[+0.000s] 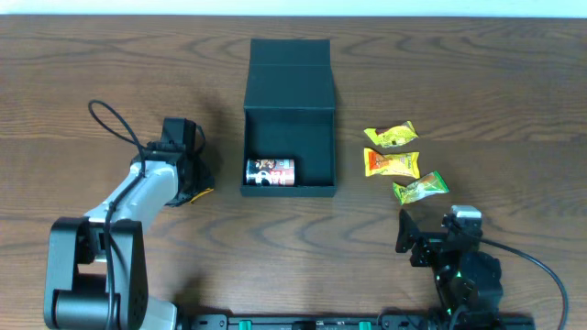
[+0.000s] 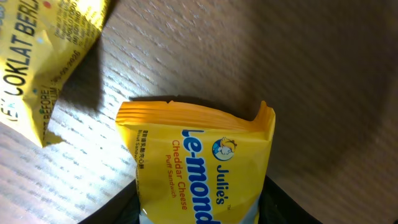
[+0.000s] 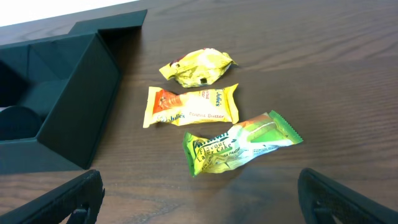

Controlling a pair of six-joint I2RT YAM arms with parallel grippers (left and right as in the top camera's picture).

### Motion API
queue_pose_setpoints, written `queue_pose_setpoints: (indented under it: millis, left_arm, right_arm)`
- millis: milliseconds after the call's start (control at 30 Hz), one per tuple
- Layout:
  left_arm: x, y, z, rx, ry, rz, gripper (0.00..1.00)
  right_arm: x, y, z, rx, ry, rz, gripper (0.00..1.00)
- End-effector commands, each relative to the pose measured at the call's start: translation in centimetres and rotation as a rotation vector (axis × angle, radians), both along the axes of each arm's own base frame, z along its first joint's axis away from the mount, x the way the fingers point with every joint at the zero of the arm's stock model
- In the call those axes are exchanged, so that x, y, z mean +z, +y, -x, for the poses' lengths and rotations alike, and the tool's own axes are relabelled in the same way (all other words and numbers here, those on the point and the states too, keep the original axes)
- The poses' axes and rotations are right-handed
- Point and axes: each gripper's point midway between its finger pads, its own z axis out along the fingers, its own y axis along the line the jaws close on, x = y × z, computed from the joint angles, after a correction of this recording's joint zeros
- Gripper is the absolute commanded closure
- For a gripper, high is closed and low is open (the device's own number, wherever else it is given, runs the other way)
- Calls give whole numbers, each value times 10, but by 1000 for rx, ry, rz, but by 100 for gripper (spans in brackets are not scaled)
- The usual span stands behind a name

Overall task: Pack container
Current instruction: 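Carry the packet into the box beside the can and release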

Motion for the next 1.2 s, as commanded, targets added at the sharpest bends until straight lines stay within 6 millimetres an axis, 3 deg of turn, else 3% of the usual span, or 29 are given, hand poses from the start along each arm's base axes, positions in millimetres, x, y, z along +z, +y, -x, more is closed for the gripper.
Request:
queue_pose_setpoints:
  millis: [0, 100, 267, 367, 467, 600, 767, 833, 900, 1000, 1167]
  left_arm:
    - [18, -3, -21, -72, -28, -3, 58]
    - [42, -4, -39, -109, -60, -11, 64]
    - [98, -13, -75, -216, -150, -31, 67]
    - [131, -41, -91, -410, -221, -36, 67]
    - [155, -80, -95, -654, -274, -73, 67]
    - [167, -138, -79, -1015, -305, -135, 63]
    - [161, -195, -39, -1445, -293, -201, 59]
    - [160, -210, -28, -1572, -297, -226, 62]
    - [160, -224, -18, -1705, -313, -255, 72]
    - [158, -237, -6, -1858, -327, -279, 72]
    - [151, -252, 20, -2073, -364, -148, 75]
  right_arm:
    - [-3, 0, 0, -7, 4, -9, 1]
    - [-3, 0, 0, -7, 4, -9, 1]
    - [-3, 0, 0, -7, 4, -9, 1]
    - [-3, 0, 0, -7, 4, -9, 1]
    - [-3, 0, 0, -7, 4, -9, 1]
    - [-3, 0, 0, -7, 4, -8, 1]
    - [-3, 0, 0, -7, 4, -9, 1]
    - [-3, 0, 0, -7, 4, -9, 1]
    - [-3, 0, 0, -7, 4, -9, 1]
    - [-3, 0, 0, -7, 4, -9, 1]
    - [-3, 0, 0, -7, 4, -9, 1]
